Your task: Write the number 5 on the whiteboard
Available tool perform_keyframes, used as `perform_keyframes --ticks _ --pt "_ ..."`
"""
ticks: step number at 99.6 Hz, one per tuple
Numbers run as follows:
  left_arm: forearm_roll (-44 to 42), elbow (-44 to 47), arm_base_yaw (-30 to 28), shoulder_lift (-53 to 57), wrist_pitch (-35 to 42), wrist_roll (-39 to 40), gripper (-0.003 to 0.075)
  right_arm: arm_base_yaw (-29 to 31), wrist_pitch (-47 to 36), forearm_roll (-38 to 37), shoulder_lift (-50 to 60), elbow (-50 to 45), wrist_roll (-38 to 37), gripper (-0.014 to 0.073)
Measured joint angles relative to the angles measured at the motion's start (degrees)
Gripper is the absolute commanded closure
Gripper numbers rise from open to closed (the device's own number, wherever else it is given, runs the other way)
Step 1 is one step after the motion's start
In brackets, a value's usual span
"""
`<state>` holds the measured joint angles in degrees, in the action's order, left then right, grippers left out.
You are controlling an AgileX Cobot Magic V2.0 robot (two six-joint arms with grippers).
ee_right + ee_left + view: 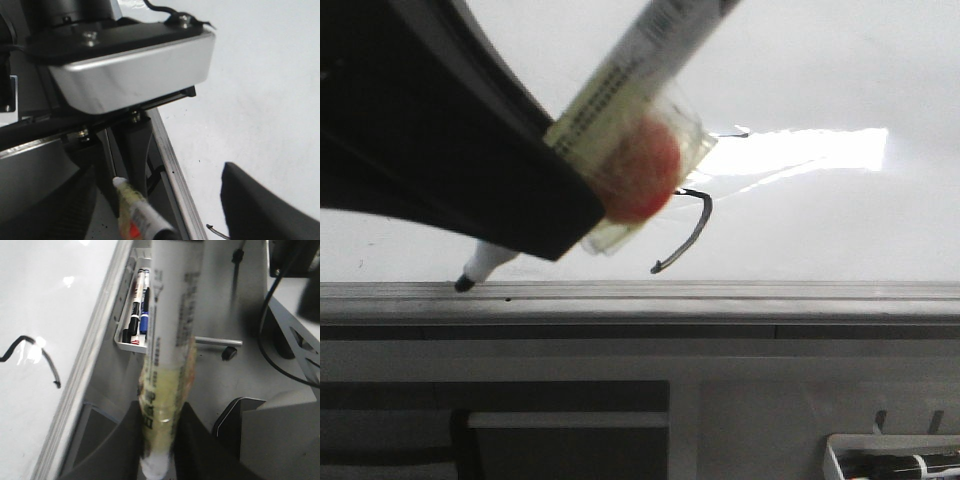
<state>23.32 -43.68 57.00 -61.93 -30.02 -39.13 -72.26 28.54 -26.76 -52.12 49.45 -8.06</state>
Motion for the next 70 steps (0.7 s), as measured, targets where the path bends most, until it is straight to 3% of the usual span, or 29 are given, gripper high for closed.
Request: perform_keyframes --ticks 13,37,70 --pt "0.0 0.0 -4.2 0.0 2.9 6.9 0.0741 2.3 1.6 -1.3 2.2 0.0 -4.7 0.0662" --pt "0.1 0.0 -10.2 -3.3 11.7 23.8 0.0741 7.9 2.9 -2.5 7.1 0.0 -6.5 0.0634" --pt "7.6 0.0 -10.0 -13.9 27.6 26.4 0.0741 10.7 5.4 -2.7 8.6 0.0 -6.8 0.0634"
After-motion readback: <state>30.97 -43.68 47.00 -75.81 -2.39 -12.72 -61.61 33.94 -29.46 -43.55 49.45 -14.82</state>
